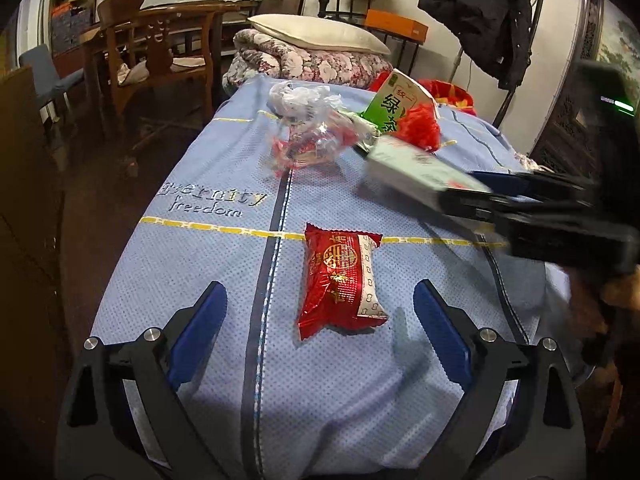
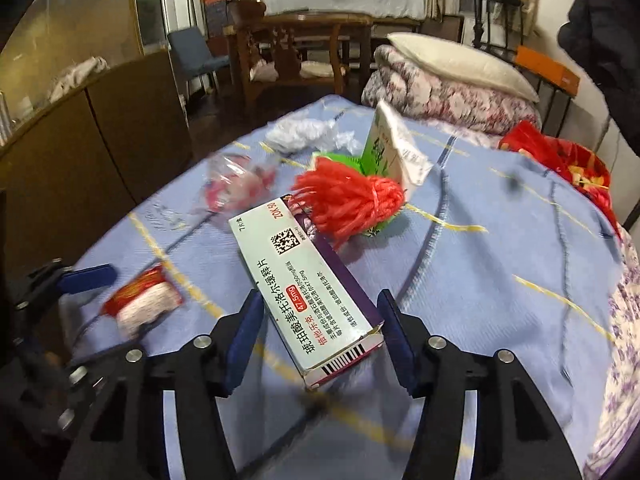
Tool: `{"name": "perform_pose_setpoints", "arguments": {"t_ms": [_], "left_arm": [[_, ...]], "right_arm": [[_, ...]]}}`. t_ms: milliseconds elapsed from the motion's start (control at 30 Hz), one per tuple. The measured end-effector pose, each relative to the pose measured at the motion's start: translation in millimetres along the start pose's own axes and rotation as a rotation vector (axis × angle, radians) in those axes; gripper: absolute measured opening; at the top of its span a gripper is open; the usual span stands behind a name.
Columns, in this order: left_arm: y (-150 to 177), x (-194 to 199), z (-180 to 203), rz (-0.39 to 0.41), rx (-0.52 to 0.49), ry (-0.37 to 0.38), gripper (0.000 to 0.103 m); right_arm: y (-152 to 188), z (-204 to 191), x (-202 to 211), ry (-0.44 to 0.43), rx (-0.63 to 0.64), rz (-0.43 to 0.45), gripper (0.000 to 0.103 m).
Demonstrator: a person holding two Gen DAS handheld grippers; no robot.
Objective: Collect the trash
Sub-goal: 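Grasp the white medicine box with the right tool, then lift and carry the snack packet and medicine box toward the red wastebasket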
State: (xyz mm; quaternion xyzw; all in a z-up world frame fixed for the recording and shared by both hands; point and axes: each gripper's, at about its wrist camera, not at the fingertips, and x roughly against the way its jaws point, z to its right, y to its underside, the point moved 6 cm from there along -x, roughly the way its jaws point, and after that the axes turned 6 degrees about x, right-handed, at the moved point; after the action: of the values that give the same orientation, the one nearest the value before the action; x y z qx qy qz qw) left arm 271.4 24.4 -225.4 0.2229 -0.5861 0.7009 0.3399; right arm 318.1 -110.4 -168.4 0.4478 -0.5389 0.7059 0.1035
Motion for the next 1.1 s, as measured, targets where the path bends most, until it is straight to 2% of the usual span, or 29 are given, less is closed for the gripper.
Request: {"name": "perform_pose_setpoints", "arguments": {"t_ms": [100, 200, 300, 400, 467, 500, 667, 767, 833, 933, 967, 1000, 1100], "left_arm": [[-1.9, 0.3, -1.7, 0.002, 0.017, 0.004, 0.091], [-3.4, -0.1, -2.0, 0.006, 0.022, 0.002, 0.091], [-5.3, -1.2, -0.4, 0.014, 0.01, -0.012, 0.091], [-7.7, -5.6, -2.4, 0.022, 0.013, -0.04, 0.087], [-9.7, -7.6, -3.4, 0.028, 0.013, -0.052, 0.081], [-10.7, -8.0, -3.6, 0.029, 0.01, -0.053, 0.078], [-8.7, -9.0, 6.4, 0.021, -0.046, -0.039, 0.051], [-8.2, -6.2, 12.0, 0.003, -0.052, 0.01, 0.037], [-9.8, -2.7, 13.5, 0.005, -0.044, 0.026, 0.035], [-11.7, 1.1, 13.3, 0.002, -0.028, 0.042, 0.035], [-11.5, 1.6, 12.6, 0.0, -0.026, 0.04, 0.035], [-10.7, 1.8, 12.4, -0.003, -0.028, 0.035, 0.034], [-6.5, -0.7, 14.2, -0.02, -0.044, 0.025, 0.034]], "right_arm": [[21.3, -2.9, 34.4, 0.006, -0.057, 0.021, 0.058], [50.2, 1.7, 54.7, 0.049, -0.12, 0.007, 0.058], [69.5, 7.5, 59.7, 0.067, -0.164, -0.017, 0.058], [73.1, 11.0, 58.1, 0.064, -0.18, -0.016, 0.06], [71.2, 11.3, 58.1, 0.057, -0.186, -0.003, 0.061], [70.3, 11.3, 58.4, 0.05, -0.189, 0.003, 0.065], [64.5, 10.6, 58.4, 0.042, -0.177, 0.037, 0.074], [61.8, 8.0, 52.1, 0.03, -0.159, 0.03, 0.077], [61.0, 3.7, 44.4, 0.035, -0.124, 0.017, 0.079], [63.6, -1.5, 29.6, 0.072, -0.067, -0.021, 0.078], [65.3, -2.1, 26.6, 0.083, -0.06, -0.027, 0.064], [67.1, -2.3, 24.7, 0.083, -0.064, -0.04, 0.063], [65.0, -1.7, 40.9, 0.08, -0.099, 0.007, 0.058]]}}
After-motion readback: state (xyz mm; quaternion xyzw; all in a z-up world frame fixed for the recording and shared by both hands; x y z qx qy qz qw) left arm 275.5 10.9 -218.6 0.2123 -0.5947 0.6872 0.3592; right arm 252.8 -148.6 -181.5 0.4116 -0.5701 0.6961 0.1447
